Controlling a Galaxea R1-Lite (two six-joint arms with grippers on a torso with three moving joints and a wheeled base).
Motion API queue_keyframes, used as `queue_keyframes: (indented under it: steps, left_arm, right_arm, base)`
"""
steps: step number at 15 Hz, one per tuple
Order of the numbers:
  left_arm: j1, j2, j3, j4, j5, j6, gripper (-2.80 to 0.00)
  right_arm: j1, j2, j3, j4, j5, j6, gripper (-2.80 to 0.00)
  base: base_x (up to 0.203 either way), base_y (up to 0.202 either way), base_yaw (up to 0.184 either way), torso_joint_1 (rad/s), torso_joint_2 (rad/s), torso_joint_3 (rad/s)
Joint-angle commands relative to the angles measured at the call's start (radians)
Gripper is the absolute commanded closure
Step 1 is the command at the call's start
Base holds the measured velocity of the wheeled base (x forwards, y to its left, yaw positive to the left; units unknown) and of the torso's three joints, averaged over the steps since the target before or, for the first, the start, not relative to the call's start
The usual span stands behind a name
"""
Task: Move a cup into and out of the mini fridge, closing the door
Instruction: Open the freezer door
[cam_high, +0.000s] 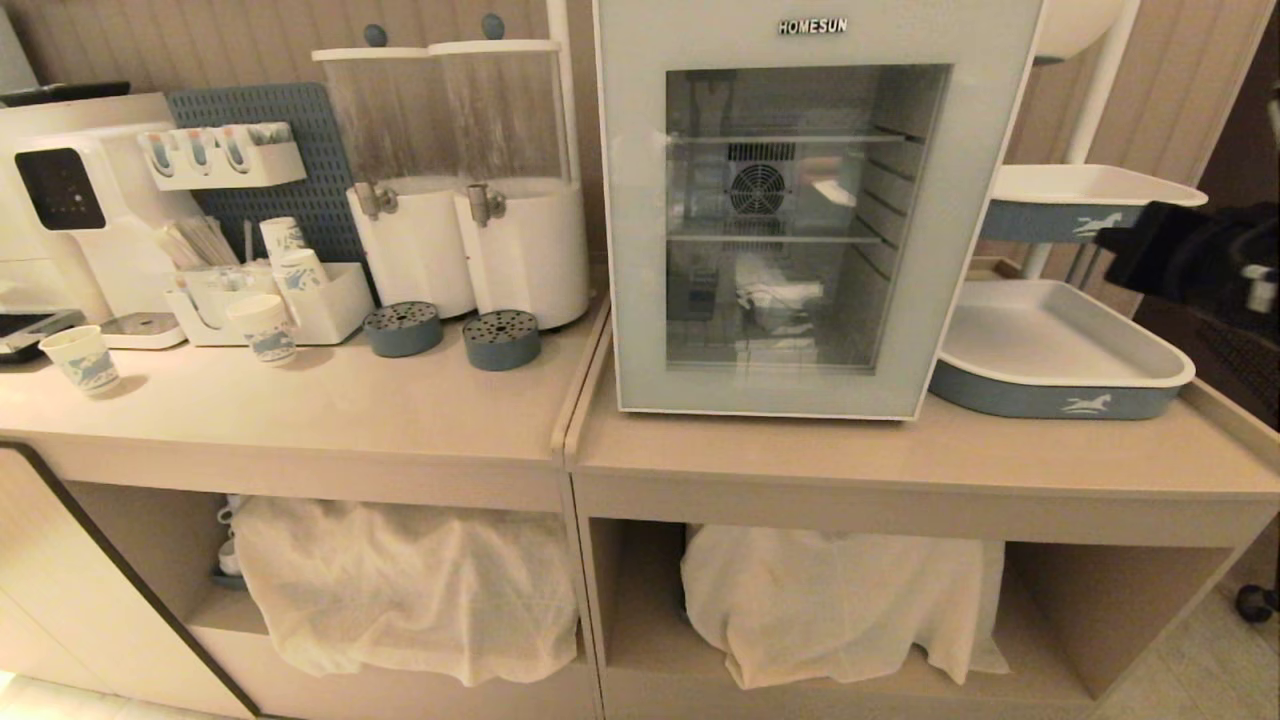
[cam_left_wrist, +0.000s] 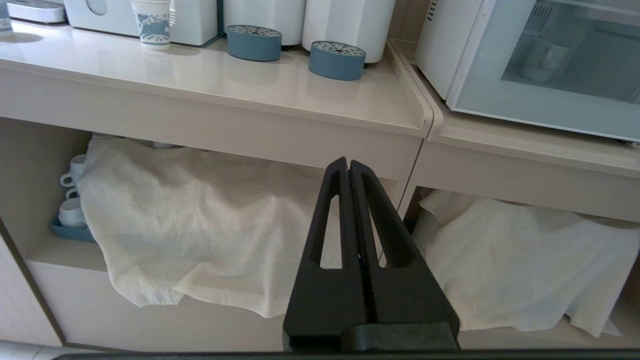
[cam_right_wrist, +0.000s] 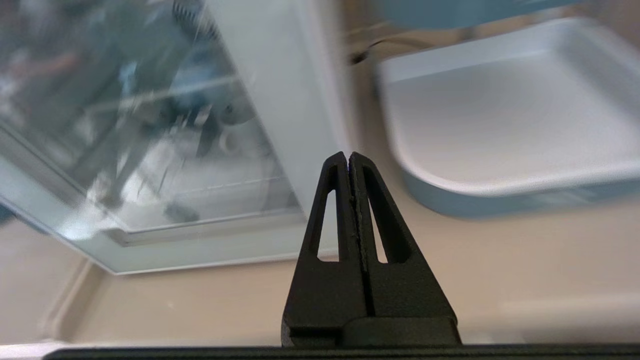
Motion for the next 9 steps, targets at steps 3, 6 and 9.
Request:
queue_keyframes:
  steps: [3,6,9]
  left_arm:
    - [0.0,-0.005,0.04,-0.001,-0.001,-0.001,0.0]
    - [0.0,-0.005,0.04,-0.001,-0.001,-0.001,0.0]
    - [0.0,-0.005,0.04,-0.001,-0.001,-0.001,0.0]
  right_arm:
    - [-0.022,-0.467,0.086,0.252,-0.096,0.069,0.0]
    - [-0.046,-0.697,0.126,0.467,-0.131,0.142,0.0]
    - [-0.083,-0.892,0.216,0.561,-0.115,0.186,0.0]
  base:
    - [0.0,0.0,0.0,0.0,0.0,0.0]
    - [0.0,0.0,0.0,0.0,0.0,0.0]
    - [0.0,0.0,0.0,0.0,0.0,0.0]
